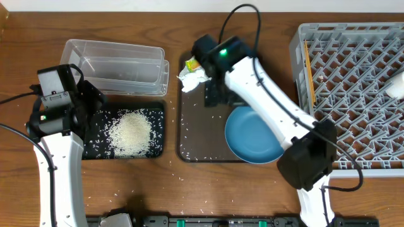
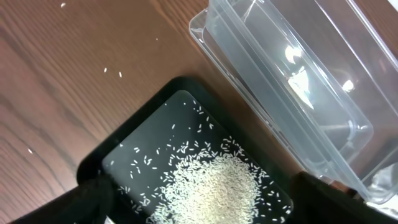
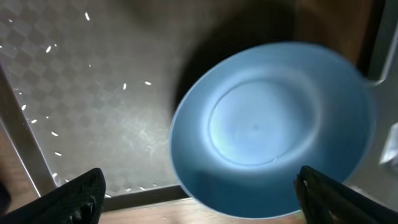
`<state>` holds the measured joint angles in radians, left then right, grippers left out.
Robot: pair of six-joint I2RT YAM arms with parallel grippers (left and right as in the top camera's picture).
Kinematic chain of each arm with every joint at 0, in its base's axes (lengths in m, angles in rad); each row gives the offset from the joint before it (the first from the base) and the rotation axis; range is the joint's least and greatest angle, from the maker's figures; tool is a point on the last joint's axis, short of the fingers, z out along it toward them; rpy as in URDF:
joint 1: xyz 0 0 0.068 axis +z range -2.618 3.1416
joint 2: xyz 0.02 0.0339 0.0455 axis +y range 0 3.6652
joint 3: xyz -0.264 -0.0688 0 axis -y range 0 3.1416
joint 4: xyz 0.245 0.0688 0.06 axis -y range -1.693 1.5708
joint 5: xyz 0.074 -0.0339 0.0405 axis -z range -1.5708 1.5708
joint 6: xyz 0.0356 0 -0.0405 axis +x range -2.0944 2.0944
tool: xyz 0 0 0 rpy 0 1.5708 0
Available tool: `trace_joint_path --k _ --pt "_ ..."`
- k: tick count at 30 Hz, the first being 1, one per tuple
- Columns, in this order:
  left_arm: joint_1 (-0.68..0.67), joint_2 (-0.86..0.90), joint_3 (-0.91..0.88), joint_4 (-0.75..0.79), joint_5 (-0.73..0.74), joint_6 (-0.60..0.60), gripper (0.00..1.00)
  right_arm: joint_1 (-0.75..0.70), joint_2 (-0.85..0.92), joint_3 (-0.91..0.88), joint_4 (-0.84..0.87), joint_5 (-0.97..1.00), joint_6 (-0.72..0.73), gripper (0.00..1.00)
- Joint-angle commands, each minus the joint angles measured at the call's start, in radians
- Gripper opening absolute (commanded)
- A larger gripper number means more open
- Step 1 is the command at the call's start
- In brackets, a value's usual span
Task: Sort waste into correct bins and load items into the dishwasher rack
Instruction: 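Reach the right gripper to the blue plate and grasp its rim, then lift the blue plate and carry it right to the dish rack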
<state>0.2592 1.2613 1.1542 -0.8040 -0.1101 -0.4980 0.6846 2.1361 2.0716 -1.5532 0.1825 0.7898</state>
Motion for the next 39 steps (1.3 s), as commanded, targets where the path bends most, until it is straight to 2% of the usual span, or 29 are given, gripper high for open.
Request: trace_joint_path --k 1,5,12,15,18,19,21,22,23,28,39 --pt "0.004 0.008 0.011 0.001 -0.022 -0.001 0.96 0.050 -0.024 -0.072 0.027 0.049 0.171 0.96" --pt "0.004 0.008 0.011 0.001 -0.022 -0.001 0.97 0.090 -0.024 -0.163 0.078 0.068 0.255 0.96" --pt "0.004 0.008 0.011 0.001 -0.022 -0.001 0.97 0.102 -0.024 -0.320 0.180 0.072 0.261 0.96" --pt "0.004 0.008 0.011 0.001 -0.022 -0.001 0.97 0.102 -0.024 -0.392 0.212 0.076 0.260 0.91" --pt "0.004 0.008 0.011 0.001 -0.022 -0.001 0.97 0.102 -0.024 -0.432 0.229 0.076 0.260 0.76" --pt "0.004 0.008 0.011 0.001 -0.022 -0.001 0.97 0.102 -0.024 -0.437 0.232 0.076 0.255 0.69" --pt "0.004 0.008 0.011 0.001 -0.022 -0.001 0.97 0.102 -0.024 -0.437 0.245 0.073 0.249 0.44" --pt "0.004 0.008 0.011 0.001 -0.022 -0.001 0.97 0.102 -0.024 -0.437 0.256 0.067 0.248 0.36" --pt "0.004 0.008 0.011 0.001 -0.022 -0.001 0.97 0.102 -0.024 -0.437 0.264 0.060 0.248 0.34" --pt "0.004 0.008 0.011 0.001 -0.022 -0.001 0.97 0.103 -0.024 -0.445 0.290 0.053 0.234 0.43" --pt "0.004 0.008 0.011 0.001 -0.022 -0.001 0.98 0.103 -0.024 -0.541 0.383 0.053 0.234 0.44"
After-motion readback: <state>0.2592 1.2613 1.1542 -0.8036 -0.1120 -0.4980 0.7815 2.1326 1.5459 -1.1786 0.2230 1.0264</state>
